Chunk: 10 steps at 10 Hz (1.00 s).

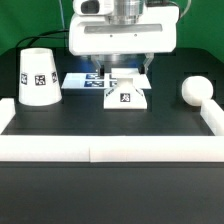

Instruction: Assemble lamp

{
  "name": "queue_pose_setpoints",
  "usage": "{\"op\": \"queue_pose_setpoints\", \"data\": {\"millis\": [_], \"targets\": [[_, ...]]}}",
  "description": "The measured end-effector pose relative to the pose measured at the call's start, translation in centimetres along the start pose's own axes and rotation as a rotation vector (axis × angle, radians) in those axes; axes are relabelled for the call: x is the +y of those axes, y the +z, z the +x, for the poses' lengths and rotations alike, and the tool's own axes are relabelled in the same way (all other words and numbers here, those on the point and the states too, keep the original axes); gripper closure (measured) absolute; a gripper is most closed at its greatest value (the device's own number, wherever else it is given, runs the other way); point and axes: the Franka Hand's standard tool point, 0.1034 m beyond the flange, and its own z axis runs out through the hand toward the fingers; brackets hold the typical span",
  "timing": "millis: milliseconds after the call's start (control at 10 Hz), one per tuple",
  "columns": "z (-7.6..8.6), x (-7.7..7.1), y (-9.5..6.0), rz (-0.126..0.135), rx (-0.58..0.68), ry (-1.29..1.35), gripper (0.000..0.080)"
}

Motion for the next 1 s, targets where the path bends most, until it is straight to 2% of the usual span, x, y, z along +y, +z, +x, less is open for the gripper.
{"op": "queue_pose_setpoints", "data": {"millis": [300,400,500,1000], "targets": [[0.02,-0.73,0.31,0.0,-0.005,0.002,0.01],[0.06,-0.89,0.39,0.0,-0.007,-0.002,0.0215],[0.05,-0.86,0.4,0.0,-0.007,-0.005,0.0265],[0.06,-0.87,0.4,0.0,-0.007,-0.007,0.0265]]}}
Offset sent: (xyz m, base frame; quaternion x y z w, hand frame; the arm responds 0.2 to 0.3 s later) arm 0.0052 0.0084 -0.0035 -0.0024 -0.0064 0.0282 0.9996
